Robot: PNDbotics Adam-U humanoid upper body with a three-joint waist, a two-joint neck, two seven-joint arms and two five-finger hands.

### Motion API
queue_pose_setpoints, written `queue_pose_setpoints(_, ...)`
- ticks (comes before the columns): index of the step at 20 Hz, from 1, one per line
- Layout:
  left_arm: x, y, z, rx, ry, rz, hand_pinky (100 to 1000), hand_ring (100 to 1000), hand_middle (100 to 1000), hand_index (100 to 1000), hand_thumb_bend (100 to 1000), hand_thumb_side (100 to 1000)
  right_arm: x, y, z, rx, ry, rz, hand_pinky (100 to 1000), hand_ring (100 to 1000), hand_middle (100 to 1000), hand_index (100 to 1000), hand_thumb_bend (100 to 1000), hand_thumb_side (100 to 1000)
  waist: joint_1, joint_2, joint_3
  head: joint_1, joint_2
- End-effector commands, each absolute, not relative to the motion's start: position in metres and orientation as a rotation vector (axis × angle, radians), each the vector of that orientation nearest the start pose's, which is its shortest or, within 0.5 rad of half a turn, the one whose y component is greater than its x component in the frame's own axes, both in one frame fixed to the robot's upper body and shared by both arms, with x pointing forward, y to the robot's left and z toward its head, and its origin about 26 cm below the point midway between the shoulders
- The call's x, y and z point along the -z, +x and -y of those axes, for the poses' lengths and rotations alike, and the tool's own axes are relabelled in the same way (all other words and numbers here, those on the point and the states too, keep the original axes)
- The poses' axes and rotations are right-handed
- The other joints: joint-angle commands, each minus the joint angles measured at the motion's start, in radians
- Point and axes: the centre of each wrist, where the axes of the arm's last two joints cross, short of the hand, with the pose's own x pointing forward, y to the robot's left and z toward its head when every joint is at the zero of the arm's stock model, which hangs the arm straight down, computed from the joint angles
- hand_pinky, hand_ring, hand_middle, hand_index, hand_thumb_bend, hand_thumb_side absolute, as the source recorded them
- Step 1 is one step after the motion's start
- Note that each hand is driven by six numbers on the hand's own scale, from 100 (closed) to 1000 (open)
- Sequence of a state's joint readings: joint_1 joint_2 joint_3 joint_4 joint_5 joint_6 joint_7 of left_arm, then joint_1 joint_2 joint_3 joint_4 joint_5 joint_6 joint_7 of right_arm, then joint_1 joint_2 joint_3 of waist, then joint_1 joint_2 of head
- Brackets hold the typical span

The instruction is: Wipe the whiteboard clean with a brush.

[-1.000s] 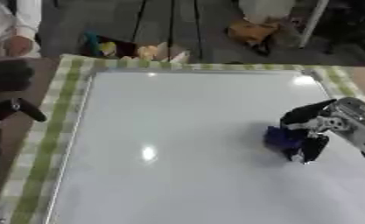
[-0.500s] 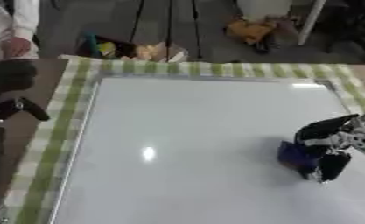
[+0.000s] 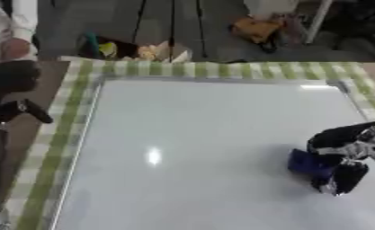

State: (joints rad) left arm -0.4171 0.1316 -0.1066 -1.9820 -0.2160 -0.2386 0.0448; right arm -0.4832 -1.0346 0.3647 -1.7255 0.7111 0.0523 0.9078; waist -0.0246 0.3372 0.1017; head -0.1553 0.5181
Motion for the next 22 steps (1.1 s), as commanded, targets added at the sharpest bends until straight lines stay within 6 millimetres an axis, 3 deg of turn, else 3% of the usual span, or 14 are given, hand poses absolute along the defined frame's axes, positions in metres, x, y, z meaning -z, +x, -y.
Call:
queue_pose_setpoints(1, -0.220, 0.305, -0.189, -0.557, -0.133, -3.546, 421, 808, 762, 694, 100, 949, -0.248, 0.326, 0.332, -1.888, -0.908, 0.695, 260, 470, 215, 199, 100, 353, -0.001, -0.017, -0.003, 0.004, 0.002)
queue_pose_setpoints(16, -0.222, 0.306, -0.189, -0.556, -0.136, -3.539, 423, 807, 762, 695, 100, 946, -0.217, 0.307, 0.353, -1.885, -0.816, 0.559, 291, 482, 228, 205, 100, 347, -0.003, -0.020, -0.017, 0.009, 0.004)
queue_pose_setpoints(22, -0.221, 0.306, -0.190, -0.556, -0.139, -3.542, 422, 808, 762, 695, 100, 947, -0.214, 0.306, 0.356, -1.878, -0.804, 0.549, 288, 481, 226, 206, 100, 350, -0.004, -0.022, -0.018, 0.012, 0.004)
